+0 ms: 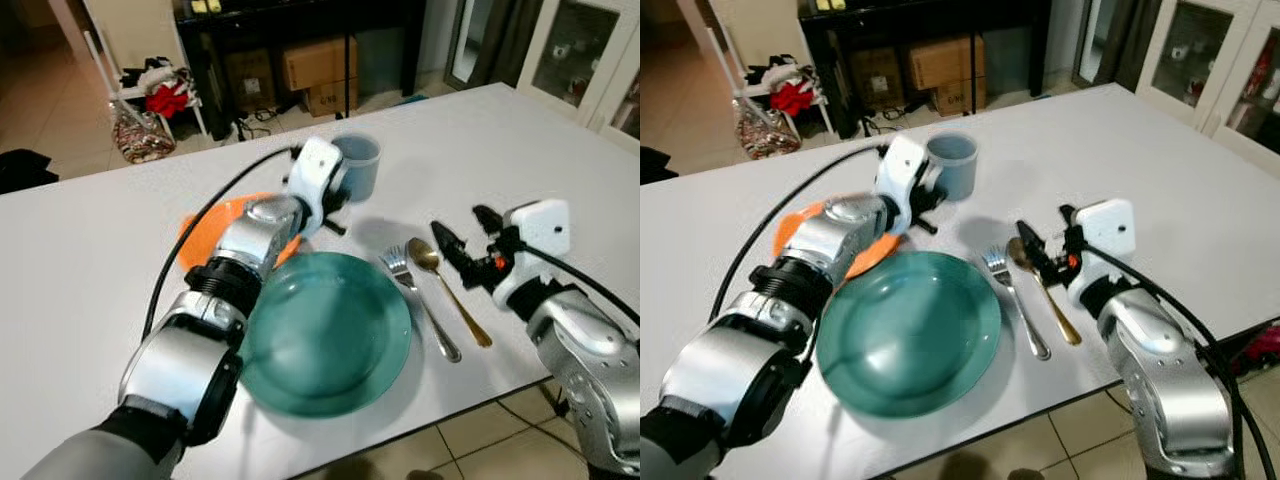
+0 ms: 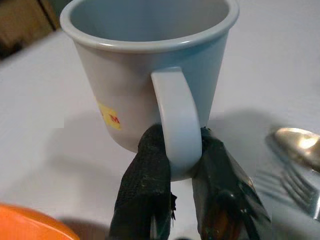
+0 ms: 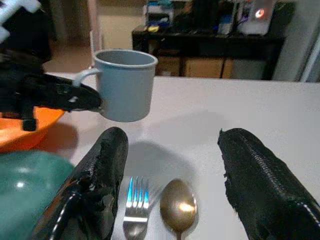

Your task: Setting the table

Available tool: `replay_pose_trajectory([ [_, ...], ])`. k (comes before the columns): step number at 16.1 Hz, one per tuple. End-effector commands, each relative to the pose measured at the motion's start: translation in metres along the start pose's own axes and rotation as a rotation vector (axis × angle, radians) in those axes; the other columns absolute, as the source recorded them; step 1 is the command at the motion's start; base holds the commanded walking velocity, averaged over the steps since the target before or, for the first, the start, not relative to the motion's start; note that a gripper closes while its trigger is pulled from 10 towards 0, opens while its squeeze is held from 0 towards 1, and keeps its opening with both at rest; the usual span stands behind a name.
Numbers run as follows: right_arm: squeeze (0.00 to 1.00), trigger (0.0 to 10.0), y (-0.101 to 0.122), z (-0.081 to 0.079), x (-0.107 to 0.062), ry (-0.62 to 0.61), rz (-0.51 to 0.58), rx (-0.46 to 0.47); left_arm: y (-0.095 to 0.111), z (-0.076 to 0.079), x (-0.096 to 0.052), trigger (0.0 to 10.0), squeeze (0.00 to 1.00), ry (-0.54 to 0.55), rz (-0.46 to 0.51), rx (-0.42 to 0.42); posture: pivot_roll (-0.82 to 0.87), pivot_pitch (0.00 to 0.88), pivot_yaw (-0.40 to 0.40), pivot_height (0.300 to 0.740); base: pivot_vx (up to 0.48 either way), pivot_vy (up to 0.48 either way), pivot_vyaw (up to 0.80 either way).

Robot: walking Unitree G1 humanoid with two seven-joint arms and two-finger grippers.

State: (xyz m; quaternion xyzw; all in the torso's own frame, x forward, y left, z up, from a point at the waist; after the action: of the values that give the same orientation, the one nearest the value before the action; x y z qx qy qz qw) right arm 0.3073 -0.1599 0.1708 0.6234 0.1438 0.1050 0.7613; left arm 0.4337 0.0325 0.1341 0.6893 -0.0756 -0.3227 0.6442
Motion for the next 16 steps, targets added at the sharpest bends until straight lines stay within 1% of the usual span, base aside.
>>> replay_pose_trajectory([
  [1,0.00,10.0,0.004,-0.005,-0.004,0.028,0.004,-0.005,0.002,-0.003,0.001,10.0,0.00,0.020,0.015,-0.014,-0.22,0.033,0.148,0.740,0.000,0.000,0.00],
  [4,0.00,10.0,-0.001,-0.011,-0.013,0.060,-0.025,-0.019,-0.016,0.007,0.007,10.0,0.00,0.001,-0.038,-0.035,-0.23,0.051,0.163,0.740,0.000,0.000,0.00],
  [5,0.00,10.0,-0.002,-0.015,-0.015,0.081,-0.035,-0.024,-0.021,0.007,0.008,10.0,0.00,0.014,-0.056,-0.019,-0.23,0.054,0.166,0.740,0.000,0.000,0.00],
  [6,0.00,10.0,-0.003,-0.020,-0.019,0.128,-0.047,-0.025,-0.027,0.007,0.008,10.0,0.00,0.024,-0.073,-0.016,-0.23,0.059,0.170,0.740,0.000,0.000,0.00],
  [7,0.00,10.0,-0.003,-0.022,-0.021,0.145,-0.052,-0.024,-0.028,0.007,0.008,10.0,0.00,0.026,-0.076,-0.013,-0.23,0.059,0.170,0.740,0.000,0.000,0.00],
  [8,0.00,10.0,-0.005,-0.026,-0.031,0.224,-0.080,-0.015,-0.030,0.010,0.009,10.0,0.00,0.005,-0.077,-0.028,-0.23,0.062,0.168,0.740,0.000,0.000,0.00],
  [10,0.00,10.0,-0.007,-0.025,-0.036,0.252,-0.109,-0.014,-0.031,0.011,0.009,10.0,0.00,-0.001,-0.079,-0.031,-0.23,0.062,0.165,0.740,0.000,0.000,0.00],
  [11,0.00,10.0,-0.009,-0.024,-0.040,0.292,-0.149,-0.028,-0.033,0.011,0.010,10.0,0.00,-0.003,-0.084,-0.027,-0.23,0.061,0.160,0.740,0.000,0.000,0.00],
  [12,0.00,10.0,-0.011,-0.025,-0.042,0.317,-0.175,-0.037,-0.035,0.013,0.009,10.0,1.00,-0.015,-0.091,-0.025,-0.23,0.061,0.157,0.740,0.000,0.000,0.00],
  [14,0.00,10.0,-0.012,-0.025,-0.043,0.337,-0.190,-0.042,-0.037,0.011,0.009,10.0,1.00,-0.004,-0.103,-0.018,-0.22,0.056,0.149,0.740,0.000,0.000,0.00],
  [16,0.00,10.0,-0.011,-0.025,-0.042,0.344,-0.197,-0.037,-0.035,0.004,0.008,10.0,1.00,0.019,-0.105,-0.012,-0.22,0.049,0.143,0.740,0.000,0.000,0.00],
])
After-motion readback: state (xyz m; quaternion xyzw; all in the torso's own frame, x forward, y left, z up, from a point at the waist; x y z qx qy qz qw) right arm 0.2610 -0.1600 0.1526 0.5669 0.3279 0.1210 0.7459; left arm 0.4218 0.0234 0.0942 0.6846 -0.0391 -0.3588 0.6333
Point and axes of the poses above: a point about 5 cm out from each wrist's last joint towards the gripper, its own x axis pointing out of the wrist towards the gripper, its own y axis along the axis of the wrist's last joint, z = x × y, the point moved 6 cm from there along x, pointing out of the wrist towards the gripper, and after that the axes turned 4 degrees about -x, right-handed, at the moved point
